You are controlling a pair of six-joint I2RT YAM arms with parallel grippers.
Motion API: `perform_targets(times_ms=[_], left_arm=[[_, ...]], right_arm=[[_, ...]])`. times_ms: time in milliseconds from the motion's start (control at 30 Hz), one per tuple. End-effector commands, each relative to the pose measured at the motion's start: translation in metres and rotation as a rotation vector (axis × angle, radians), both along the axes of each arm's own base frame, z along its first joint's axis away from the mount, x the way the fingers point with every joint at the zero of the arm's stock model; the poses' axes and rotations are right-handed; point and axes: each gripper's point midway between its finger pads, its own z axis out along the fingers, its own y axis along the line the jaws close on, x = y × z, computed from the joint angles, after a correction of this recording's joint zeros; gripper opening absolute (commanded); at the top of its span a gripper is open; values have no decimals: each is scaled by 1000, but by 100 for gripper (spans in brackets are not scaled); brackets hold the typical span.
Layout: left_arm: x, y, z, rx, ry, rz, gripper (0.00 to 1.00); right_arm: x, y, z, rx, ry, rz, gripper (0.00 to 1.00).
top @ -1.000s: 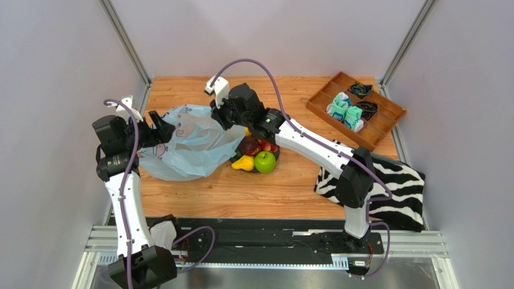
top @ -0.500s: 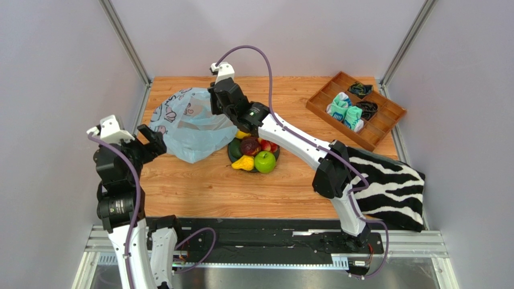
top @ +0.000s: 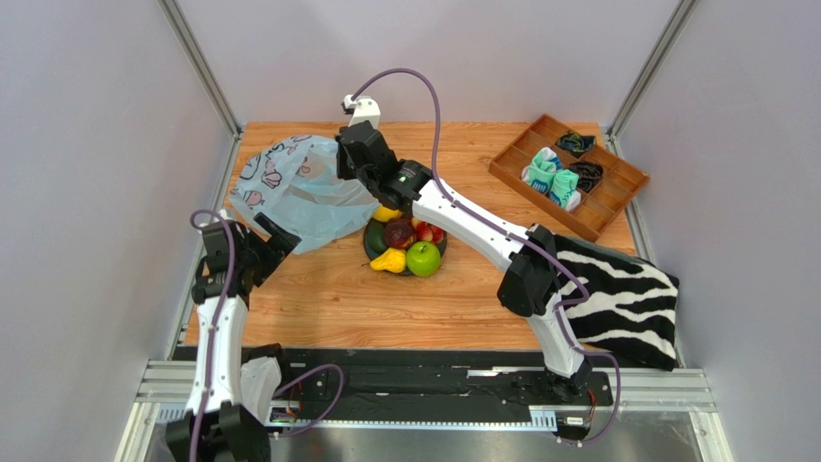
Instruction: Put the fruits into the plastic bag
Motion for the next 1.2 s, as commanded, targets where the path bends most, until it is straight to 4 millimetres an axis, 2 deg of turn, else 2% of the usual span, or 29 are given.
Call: perform_targets(times_ms=[0, 67, 100, 167, 200, 367, 400, 433, 567, 667, 767, 800, 833, 867, 900, 933, 967, 1033, 1067, 1100, 1133, 1167], left_arm=[[41, 1, 4, -76, -56, 21, 99], [50, 2, 2, -75, -80, 15, 99], [51, 3, -8, -90, -59, 27, 99], [57, 4, -13, -96, -72, 37, 99], [57, 3, -24, -113, -53, 41, 99], [72, -4, -30, -124, -107, 6, 96], [71, -6, -38, -126, -88, 0, 94], [81, -11, -30, -114, -146, -30, 93], [93, -25, -35, -74, -141, -98, 87], [102, -30, -36, -57, -149, -117, 78], [107, -29, -42, -33, -145, -110, 63], [108, -28, -41, -26, -146, -109, 47], [108, -27, -40, -19, -148, -107, 37], [109, -26, -30, -4, -174, -106, 26], [108, -24, -23, 5, -192, -103, 7], [104, -23, -18, 17, -191, -102, 0], [103, -18, 9, 56, -257, -84, 0], [94, -13, 34, 102, -298, -76, 0], [86, -10, 73, 154, -382, -73, 0], [80, -7, 93, 190, -420, -74, 0], [70, -7, 103, 216, -418, -82, 0], [59, -3, 146, 297, -512, -88, 0]], right_arm=[[-8, -19, 50, 66, -27, -6, 0], [-10, -24, 48, 55, -11, 2, 0], [-10, -25, 47, 54, -6, 6, 0], [-10, -29, 47, 60, 9, 11, 0], [-10, -30, 47, 63, 13, 14, 0], [-8, -33, 42, 69, 45, 32, 0], [-7, -33, 40, 70, 51, 30, 0], [-7, -33, 39, 72, 55, 35, 0], [-10, -31, 33, 76, 75, 53, 0], [-12, -31, 29, 79, 86, 61, 0], [-14, -30, 25, 75, 97, 72, 0], [-14, -30, 25, 75, 97, 75, 0], [-15, -30, 24, 69, 98, 77, 0], [-15, -31, 23, 66, 98, 78, 0], [-15, -32, 23, 54, 92, 82, 0], [-15, -33, 23, 49, 89, 84, 0], [-15, -34, 22, 40, 84, 84, 0], [-14, -36, 26, 31, 64, 91, 0], [-15, -35, 23, 25, 62, 99, 0], [-16, -35, 24, 21, 55, 108, 0], [-17, -35, 25, 13, 45, 120, 0], [-19, -36, 28, 8, 36, 128, 0]])
